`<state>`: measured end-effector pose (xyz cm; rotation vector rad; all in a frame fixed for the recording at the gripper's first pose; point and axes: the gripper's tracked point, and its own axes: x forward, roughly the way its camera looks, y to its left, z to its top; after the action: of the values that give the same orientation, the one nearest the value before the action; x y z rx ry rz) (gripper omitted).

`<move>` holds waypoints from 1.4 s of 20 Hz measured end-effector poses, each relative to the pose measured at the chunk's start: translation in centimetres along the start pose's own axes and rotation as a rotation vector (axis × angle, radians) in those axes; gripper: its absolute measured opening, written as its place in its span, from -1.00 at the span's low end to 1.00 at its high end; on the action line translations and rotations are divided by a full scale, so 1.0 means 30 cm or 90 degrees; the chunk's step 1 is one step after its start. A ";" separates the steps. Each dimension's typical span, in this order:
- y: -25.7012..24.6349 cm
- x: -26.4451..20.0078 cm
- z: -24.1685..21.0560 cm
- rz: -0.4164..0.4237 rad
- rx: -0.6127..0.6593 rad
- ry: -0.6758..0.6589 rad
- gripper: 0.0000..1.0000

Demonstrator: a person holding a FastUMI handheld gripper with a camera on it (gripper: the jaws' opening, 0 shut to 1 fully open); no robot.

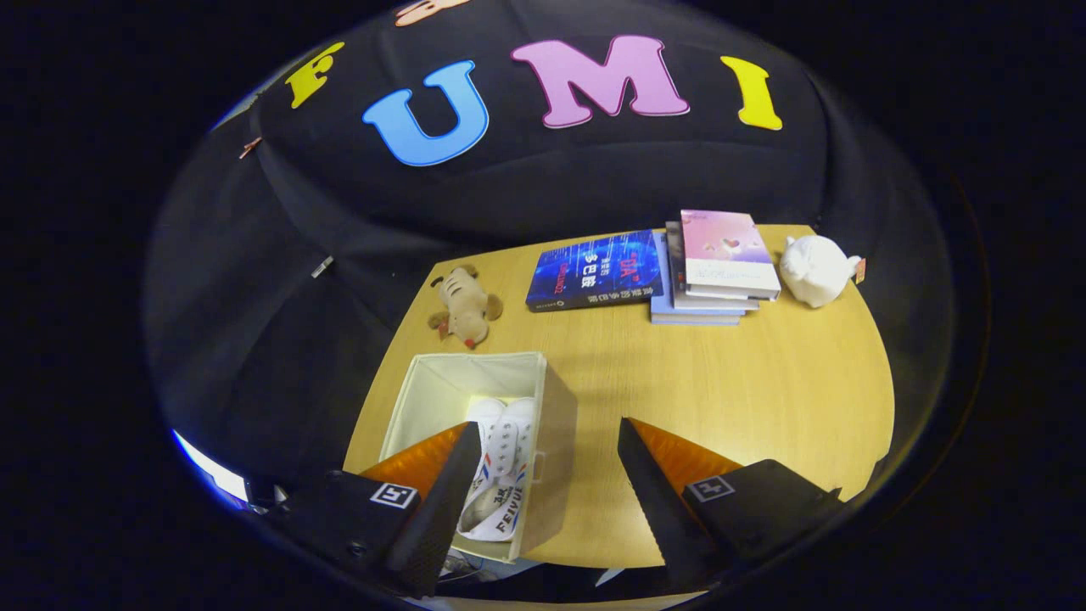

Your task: Open the storage box then place both shoes into the box .Put the left shoe in first, then the right shoe, with the right side of both shoes facing outward in a uniform manner.

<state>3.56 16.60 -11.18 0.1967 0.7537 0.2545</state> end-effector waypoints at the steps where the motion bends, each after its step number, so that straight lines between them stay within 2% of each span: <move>1: -0.025 -0.024 0.033 -0.003 -0.009 -0.018 0.98; 10: -0.324 -0.222 0.286 -0.034 -0.113 -0.182 0.97; 14: -0.427 -0.303 0.376 -0.017 -0.164 -0.250 0.97; 18: -0.518 -0.327 0.418 -0.016 -0.237 -0.284 0.97; 22: -0.561 -0.342 0.396 -0.013 -0.224 -0.279 0.96; 28: -0.600 -0.379 0.348 -0.055 -0.185 -0.284 0.97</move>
<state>5.67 -4.79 -1.16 -0.0561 0.2766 0.2242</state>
